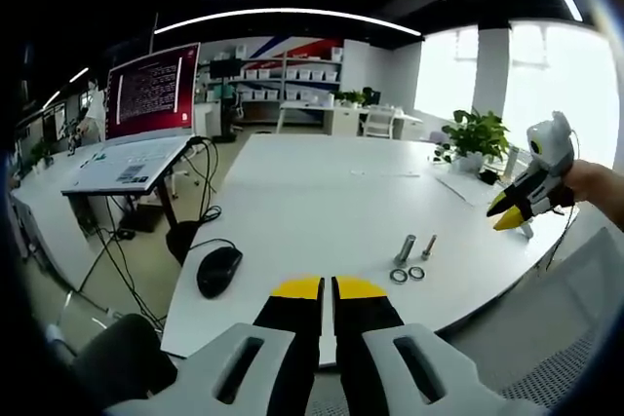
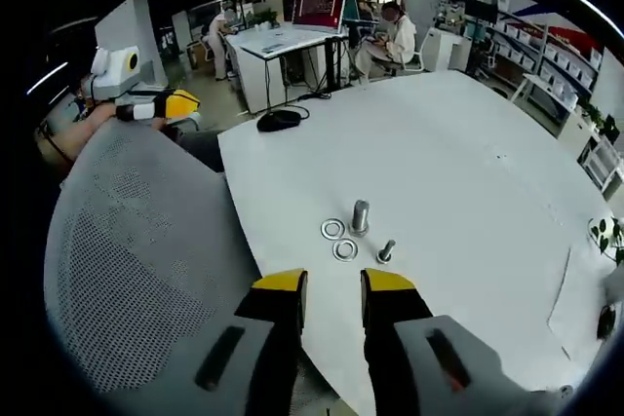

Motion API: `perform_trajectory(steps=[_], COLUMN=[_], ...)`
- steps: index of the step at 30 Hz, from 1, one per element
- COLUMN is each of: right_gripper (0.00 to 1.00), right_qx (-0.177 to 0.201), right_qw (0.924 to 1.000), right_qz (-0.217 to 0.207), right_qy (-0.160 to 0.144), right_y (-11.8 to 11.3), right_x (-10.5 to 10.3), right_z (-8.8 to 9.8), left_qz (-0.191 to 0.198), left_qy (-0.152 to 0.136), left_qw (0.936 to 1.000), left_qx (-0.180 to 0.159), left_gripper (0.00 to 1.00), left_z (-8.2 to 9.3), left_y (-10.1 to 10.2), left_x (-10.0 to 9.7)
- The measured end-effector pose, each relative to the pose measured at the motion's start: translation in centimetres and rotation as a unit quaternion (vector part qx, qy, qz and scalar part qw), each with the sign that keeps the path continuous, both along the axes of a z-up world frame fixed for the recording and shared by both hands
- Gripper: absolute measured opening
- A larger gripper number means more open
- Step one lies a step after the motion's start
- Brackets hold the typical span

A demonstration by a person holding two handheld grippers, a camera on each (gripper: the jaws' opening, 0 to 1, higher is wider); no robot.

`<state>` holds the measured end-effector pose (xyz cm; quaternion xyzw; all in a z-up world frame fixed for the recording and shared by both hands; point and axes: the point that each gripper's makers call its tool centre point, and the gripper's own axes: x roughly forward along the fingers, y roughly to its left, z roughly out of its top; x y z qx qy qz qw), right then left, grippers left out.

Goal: Place the washer onto the threaded stud by aligning its center hole with the stud, sliding it down to the base, and recovering from edge contact or off-axis alignment until the washer reaches the visible bottom stop.

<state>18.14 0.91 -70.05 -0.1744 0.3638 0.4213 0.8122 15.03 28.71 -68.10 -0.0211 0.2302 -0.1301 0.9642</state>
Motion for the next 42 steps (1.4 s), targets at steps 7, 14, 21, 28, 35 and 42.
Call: perform_trajectory(steps=[7,14,21,28,35,42], right_gripper=[0.24,0.25,0.25,0.25,0.25,0.22], right_qx=[0.033,0.069,0.083,0.09,0.099,0.144], right_qw=[0.9983,0.9919,0.9851,0.9722,0.9576,0.9519], right_qz=[-0.046,-0.104,-0.145,-0.203,-0.254,-0.263], right_qy=[-0.016,-0.023,-0.041,-0.074,-0.094,-0.064], right_y=[-1.1,-2.1,-3.3,-5.2,-7.0,-5.6], right_x=[-1.9,-3.4,-4.6,-5.0,-6.3,-7.2], right_z=[2.1,2.8,3.1,4.0,4.0,2.8], left_qz=[-0.006,-0.027,-0.048,-0.077,-0.094,-0.12], left_qy=[0.011,0.002,0.001,-0.001,-0.008,-0.011], left_qw=[0.9999,0.9996,0.9989,0.997,0.9954,0.9925], left_qx=[0.006,0.011,0.004,-0.007,-0.016,-0.024], left_gripper=[0.01,0.01,0.01,0.03,0.06,0.04], left_z=[-0.3,0.1,0.0,0.1,0.4,0.7], left_y=[-0.1,-0.7,-1.2,-1.8,-2.3,-3.2], left_x=[-0.1,-0.2,-0.3,-0.6,-0.8,-1.1])
